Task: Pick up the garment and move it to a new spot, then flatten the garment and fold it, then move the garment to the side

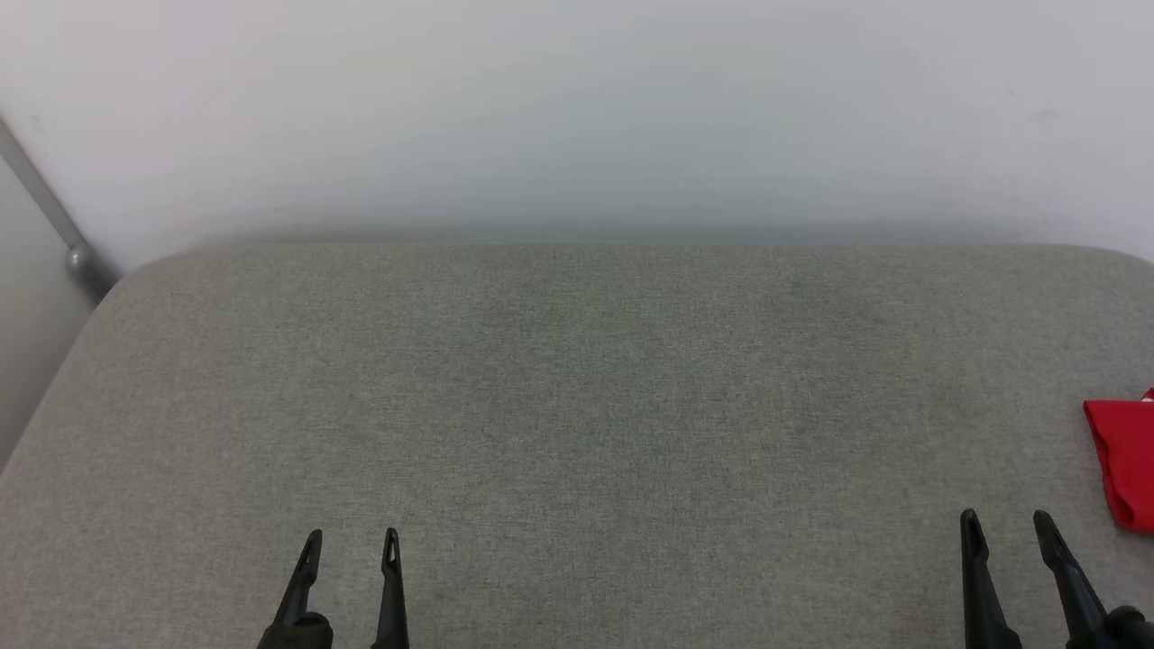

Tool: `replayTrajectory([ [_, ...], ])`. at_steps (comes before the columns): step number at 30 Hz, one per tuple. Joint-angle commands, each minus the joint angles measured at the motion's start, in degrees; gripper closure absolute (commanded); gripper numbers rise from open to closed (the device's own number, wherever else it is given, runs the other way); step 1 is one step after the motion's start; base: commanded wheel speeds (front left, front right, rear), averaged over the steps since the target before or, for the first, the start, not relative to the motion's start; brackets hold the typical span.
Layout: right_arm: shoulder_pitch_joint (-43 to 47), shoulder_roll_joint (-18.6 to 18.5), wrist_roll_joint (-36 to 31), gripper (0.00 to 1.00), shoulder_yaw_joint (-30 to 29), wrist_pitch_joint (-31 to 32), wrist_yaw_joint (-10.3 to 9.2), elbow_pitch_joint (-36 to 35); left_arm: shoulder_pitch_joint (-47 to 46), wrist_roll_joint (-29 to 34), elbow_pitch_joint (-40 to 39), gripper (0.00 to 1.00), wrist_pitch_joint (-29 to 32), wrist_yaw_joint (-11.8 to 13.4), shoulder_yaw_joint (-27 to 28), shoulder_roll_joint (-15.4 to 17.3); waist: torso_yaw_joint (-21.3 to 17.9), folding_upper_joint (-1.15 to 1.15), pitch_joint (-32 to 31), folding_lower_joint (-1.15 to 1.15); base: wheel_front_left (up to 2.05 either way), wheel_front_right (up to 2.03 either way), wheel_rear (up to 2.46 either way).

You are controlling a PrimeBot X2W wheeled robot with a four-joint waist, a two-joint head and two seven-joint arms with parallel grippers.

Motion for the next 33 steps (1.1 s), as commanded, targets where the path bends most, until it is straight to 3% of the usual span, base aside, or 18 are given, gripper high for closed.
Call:
replayTrajectory([
  [1,0.8,0.3,0.4,0.00,0.2,-0.1,-0.05,-0.4,0.4,-0.1,0.1,0.00,-0.1,-0.4,0.2,-0.1,0.0,0.00,-0.1,0.01,0.00,0.00,0.00],
  [11,1.2,0.3,0.6,0.00,0.8,-0.1,-0.05,-0.4,0.7,-0.4,0.6,0.00,-0.1,-1.4,1.0,-0.4,0.2,0.00,-0.2,0.01,0.00,0.00,0.00],
  [12,0.8,0.0,0.7,1.00,0.8,0.0,0.00,-0.3,0.2,-0.1,0.6,1.00,0.0,-1.3,0.9,-0.4,0.2,0.00,-0.2,0.01,0.00,0.00,0.00],
  [16,0.9,0.0,1.0,1.00,1.0,0.1,0.01,1.7,0.3,-0.4,2.5,1.00,0.3,-1.4,0.6,-0.6,0.2,0.00,-0.2,0.01,0.00,0.00,0.00],
  [33,-3.7,-0.9,20.2,1.00,1.9,3.9,0.00,4.5,-3.7,-21.4,4.6,1.00,4.1,-3.9,1.9,0.2,-0.1,0.00,0.1,0.01,0.00,0.00,0.00],
])
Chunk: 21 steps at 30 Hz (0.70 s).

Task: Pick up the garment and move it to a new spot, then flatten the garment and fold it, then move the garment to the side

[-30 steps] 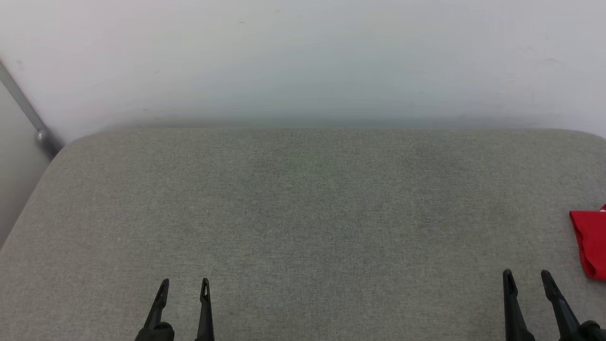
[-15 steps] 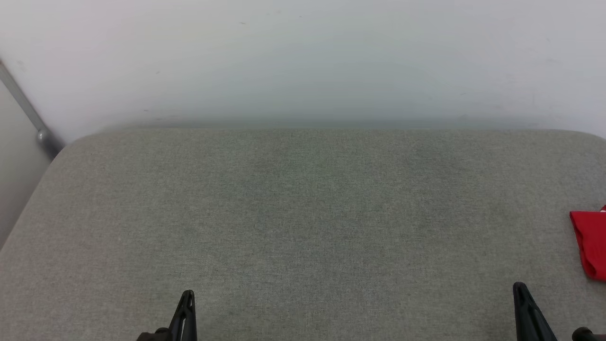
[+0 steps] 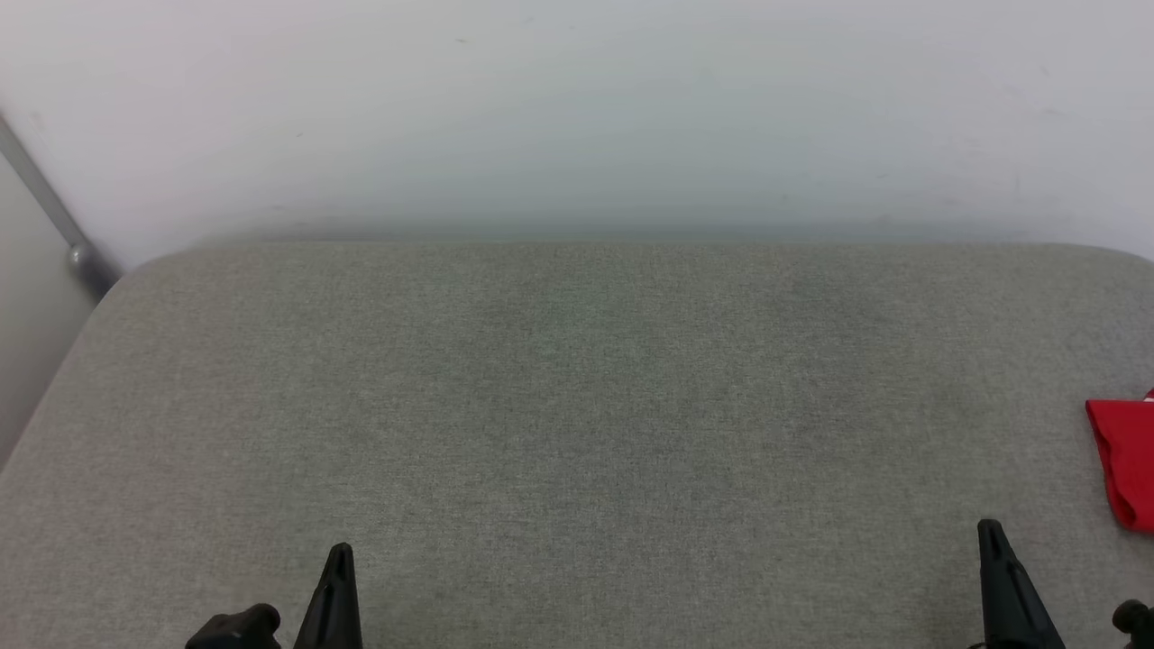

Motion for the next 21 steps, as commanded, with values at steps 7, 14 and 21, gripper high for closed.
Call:
replayTrajectory([
  [7,-3.4,-0.9,8.9,1.00,0.3,1.8,-0.01,0.6,-3.1,-9.5,0.4,1.00,1.7,-1.3,0.8,0.7,-0.1,0.00,0.1,0.00,0.00,0.00,0.00],
  [14,-4.9,-1.0,15.1,1.00,0.4,3.1,-0.01,1.6,-4.5,-16.3,1.1,1.00,3.0,-2.2,1.3,0.9,-0.3,0.00,0.3,0.00,0.00,0.00,0.00],
  [21,-6.3,-1.2,20.7,1.00,0.4,4.5,-0.01,2.5,-5.8,-22.5,1.6,1.00,4.3,-3.1,1.9,0.9,-0.4,0.00,0.4,0.00,0.00,0.00,0.00],
])
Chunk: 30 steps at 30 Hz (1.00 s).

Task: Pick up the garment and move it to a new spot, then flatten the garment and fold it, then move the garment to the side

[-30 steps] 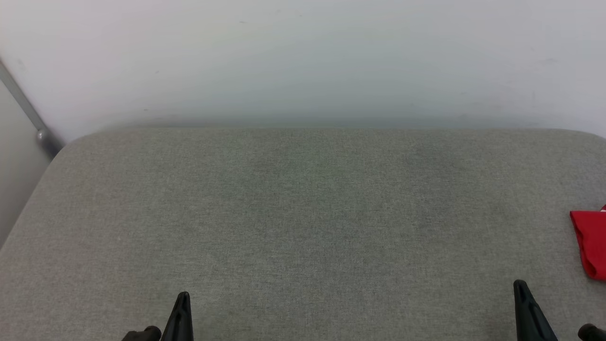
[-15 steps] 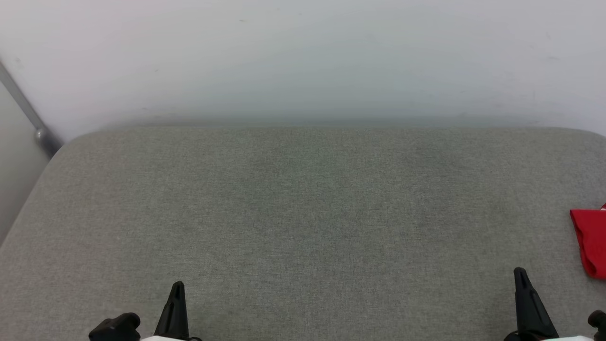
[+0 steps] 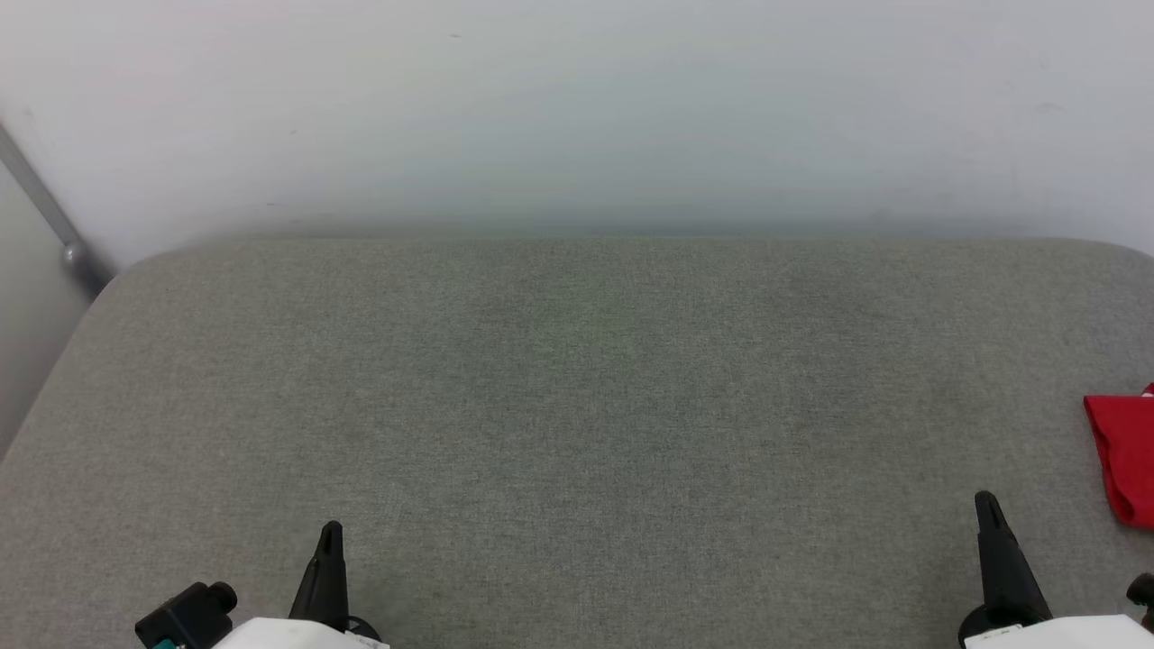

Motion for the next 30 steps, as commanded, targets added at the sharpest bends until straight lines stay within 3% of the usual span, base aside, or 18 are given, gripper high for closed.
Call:
replayTrajectory([
  [1,-1.9,-0.6,2.5,1.00,0.0,0.5,0.00,-0.2,-2.0,-2.7,-0.4,1.00,0.5,-0.6,0.4,0.2,0.0,0.00,0.0,0.00,0.00,0.00,0.00],
  [30,-6.5,-0.8,21.2,1.00,-0.2,5.3,-0.01,2.9,-6.0,-23.2,1.7,1.00,5.1,-3.3,2.7,0.3,-0.5,0.00,0.6,0.00,0.00,0.00,0.00],
])
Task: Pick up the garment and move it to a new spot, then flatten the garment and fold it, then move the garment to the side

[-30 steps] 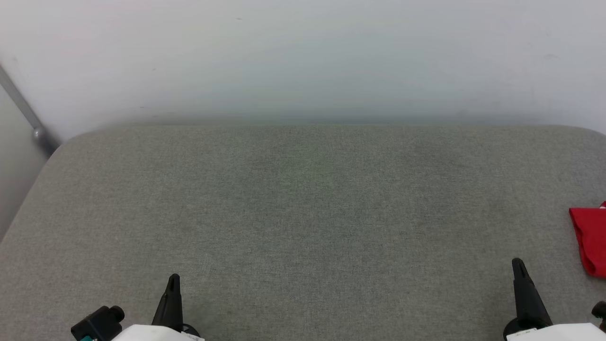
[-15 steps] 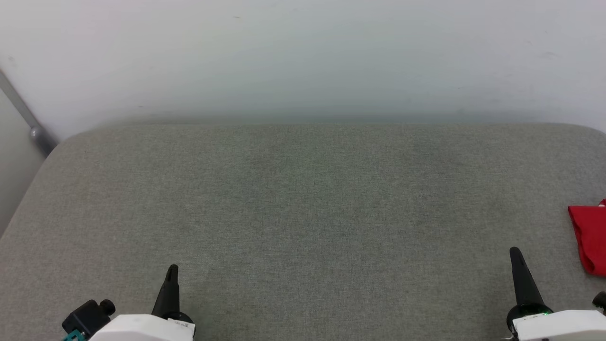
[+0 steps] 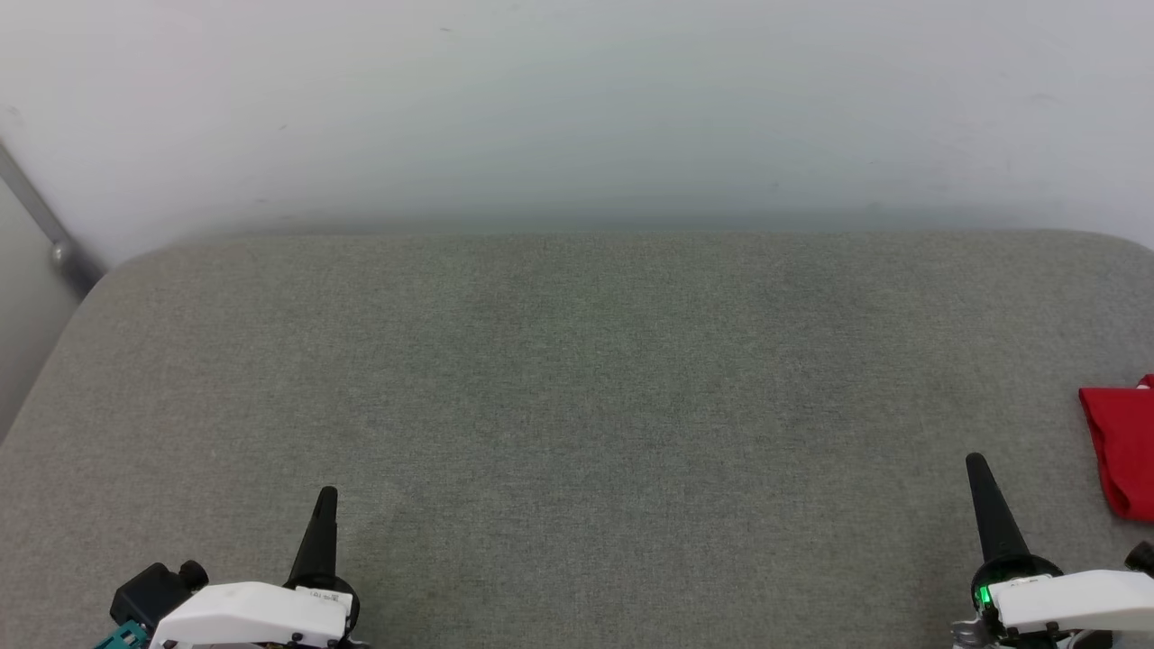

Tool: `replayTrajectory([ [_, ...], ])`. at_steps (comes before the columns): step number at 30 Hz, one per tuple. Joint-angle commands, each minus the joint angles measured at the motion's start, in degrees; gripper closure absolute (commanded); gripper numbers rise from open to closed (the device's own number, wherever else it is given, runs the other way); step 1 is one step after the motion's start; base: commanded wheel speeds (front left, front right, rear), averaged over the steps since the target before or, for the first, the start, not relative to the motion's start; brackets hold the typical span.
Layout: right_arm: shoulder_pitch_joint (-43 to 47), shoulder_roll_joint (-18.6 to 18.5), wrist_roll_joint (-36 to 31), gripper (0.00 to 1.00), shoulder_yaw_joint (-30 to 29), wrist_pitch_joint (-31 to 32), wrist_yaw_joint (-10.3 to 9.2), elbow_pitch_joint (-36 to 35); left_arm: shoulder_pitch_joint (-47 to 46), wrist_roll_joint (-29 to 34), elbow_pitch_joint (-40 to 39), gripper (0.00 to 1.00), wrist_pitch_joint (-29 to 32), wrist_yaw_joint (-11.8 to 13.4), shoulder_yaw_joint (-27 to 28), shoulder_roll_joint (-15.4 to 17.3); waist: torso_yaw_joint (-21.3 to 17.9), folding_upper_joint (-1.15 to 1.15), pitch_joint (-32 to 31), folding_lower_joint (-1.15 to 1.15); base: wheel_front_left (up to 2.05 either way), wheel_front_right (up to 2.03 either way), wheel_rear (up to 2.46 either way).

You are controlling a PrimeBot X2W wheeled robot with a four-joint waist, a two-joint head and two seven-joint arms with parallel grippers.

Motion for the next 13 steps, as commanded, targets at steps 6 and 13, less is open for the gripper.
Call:
replayTrajectory([
  [6,-2.2,-0.5,4.4,1.00,-0.2,1.2,0.00,0.4,-2.1,-4.8,0.1,1.00,1.1,-0.8,0.8,0.1,-0.1,0.00,0.1,0.00,0.00,0.00,0.00],
  [13,-3.2,-0.4,8.1,1.00,-0.3,2.2,0.00,0.9,-3.0,-8.8,0.6,1.00,2.1,-1.4,1.3,0.0,-0.2,0.00,0.2,0.00,0.00,0.00,0.00],
])
